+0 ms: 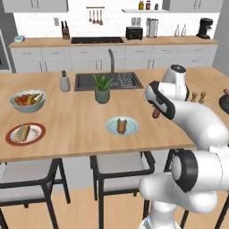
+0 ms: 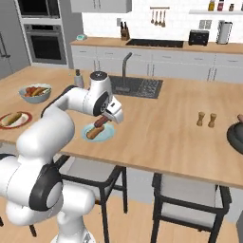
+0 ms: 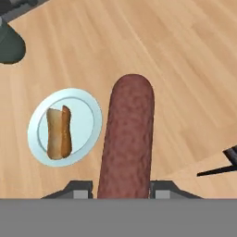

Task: Place one bun and one sausage from the bowl on each plate.

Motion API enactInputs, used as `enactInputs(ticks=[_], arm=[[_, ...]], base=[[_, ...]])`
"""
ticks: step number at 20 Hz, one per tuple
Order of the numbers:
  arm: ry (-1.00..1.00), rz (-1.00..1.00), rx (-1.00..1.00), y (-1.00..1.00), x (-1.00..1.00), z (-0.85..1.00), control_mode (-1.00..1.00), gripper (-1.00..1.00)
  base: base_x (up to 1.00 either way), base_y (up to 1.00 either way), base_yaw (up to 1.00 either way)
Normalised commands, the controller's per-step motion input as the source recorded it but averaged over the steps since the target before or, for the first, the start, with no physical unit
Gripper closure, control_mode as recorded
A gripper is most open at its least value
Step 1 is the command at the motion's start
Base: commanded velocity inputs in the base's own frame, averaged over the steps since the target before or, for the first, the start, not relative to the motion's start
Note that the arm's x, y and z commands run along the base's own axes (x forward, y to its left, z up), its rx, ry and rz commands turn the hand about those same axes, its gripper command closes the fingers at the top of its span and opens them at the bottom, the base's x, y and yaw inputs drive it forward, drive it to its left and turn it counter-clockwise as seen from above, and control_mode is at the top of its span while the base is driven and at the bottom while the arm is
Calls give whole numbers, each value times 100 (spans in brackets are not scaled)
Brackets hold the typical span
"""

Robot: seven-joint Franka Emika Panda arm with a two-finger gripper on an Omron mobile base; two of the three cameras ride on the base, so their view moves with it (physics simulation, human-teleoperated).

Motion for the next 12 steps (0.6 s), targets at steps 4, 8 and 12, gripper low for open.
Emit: enactInputs(ticks=[4,8,12], arm=[[0,0,0,0,0,0,100,100],[0,0,0,0,0,0,100,100],[0,0,0,0,0,0,100,100]], base=[[-8,100,0],[13,100,0],[19,100,0]])
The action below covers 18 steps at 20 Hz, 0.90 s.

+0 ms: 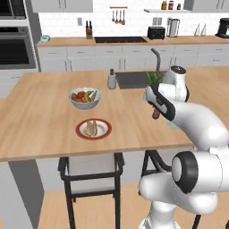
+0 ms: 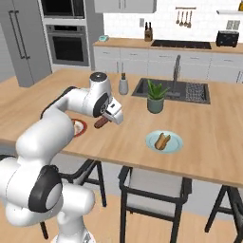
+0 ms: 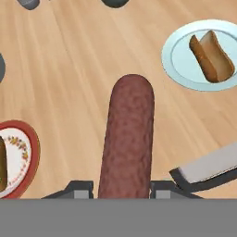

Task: Place one bun and one sausage from the bowl on each plate.

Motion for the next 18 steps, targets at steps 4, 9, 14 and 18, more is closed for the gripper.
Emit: enactInputs(ticks=[4,9,14,18], arm=[[0,0,0,0,0,0,100,100],[0,0,0,0,0,0,100,100],[25,18,3,-14,84,-41,-100,100],[27,42,0,-13,41,-96,-100,100]], base=[[38,100,0],[77,49,0],[0,0,0],[0,0,0]])
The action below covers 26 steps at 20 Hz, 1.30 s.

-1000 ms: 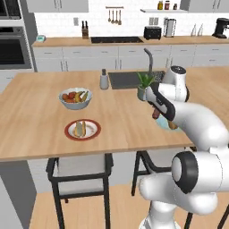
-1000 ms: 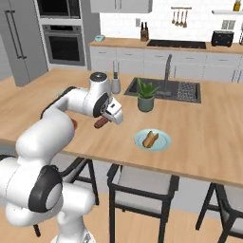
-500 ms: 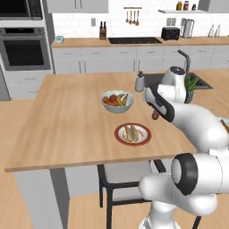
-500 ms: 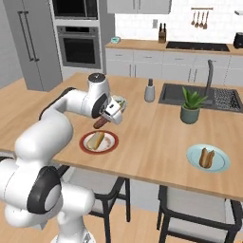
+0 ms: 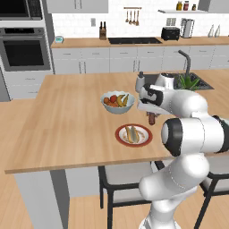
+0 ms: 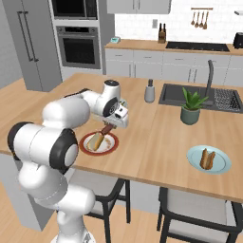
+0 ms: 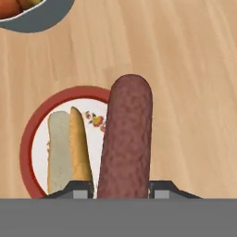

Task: Place one bun and one sausage from the bowl on each plate.

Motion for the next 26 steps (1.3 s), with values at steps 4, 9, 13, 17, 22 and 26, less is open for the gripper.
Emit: enactInputs(ticks=[4,9,13,17,22,26], arm=[[19,39,-2,12,5,-77,-100,100],[13,25,0,22,0,-47,-100,100],[14,9,0,46,11,-30,-100,100],[11,0,0,1,1,-36,-100,100],[7,0,0,-1,0,-33,-100,100],[6,0,0,0,0,-21,-100,100]], base=[[0,0,0],[0,0,0],[0,0,0],[0,0,0],[0,0,0],[0,0,0]])
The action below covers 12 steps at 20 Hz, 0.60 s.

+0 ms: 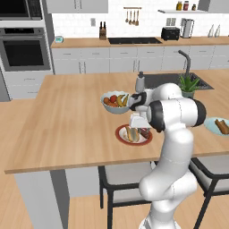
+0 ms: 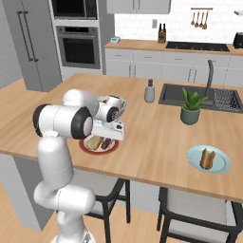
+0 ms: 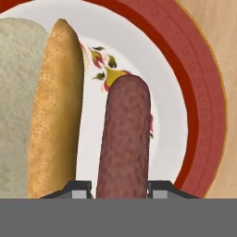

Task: Place one bun and one sausage from the bowl on each plate.

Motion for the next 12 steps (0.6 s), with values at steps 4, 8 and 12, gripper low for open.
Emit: enactInputs(ticks=[4,8,12], arm=[[1,0,0,0,5,-12,-100,100],[0,0,0,3,2,-8,-100,-100],[-1,0,0,10,-15,-11,-100,-100]], base=[[0,0,0],[0,0,0],[0,0,0]])
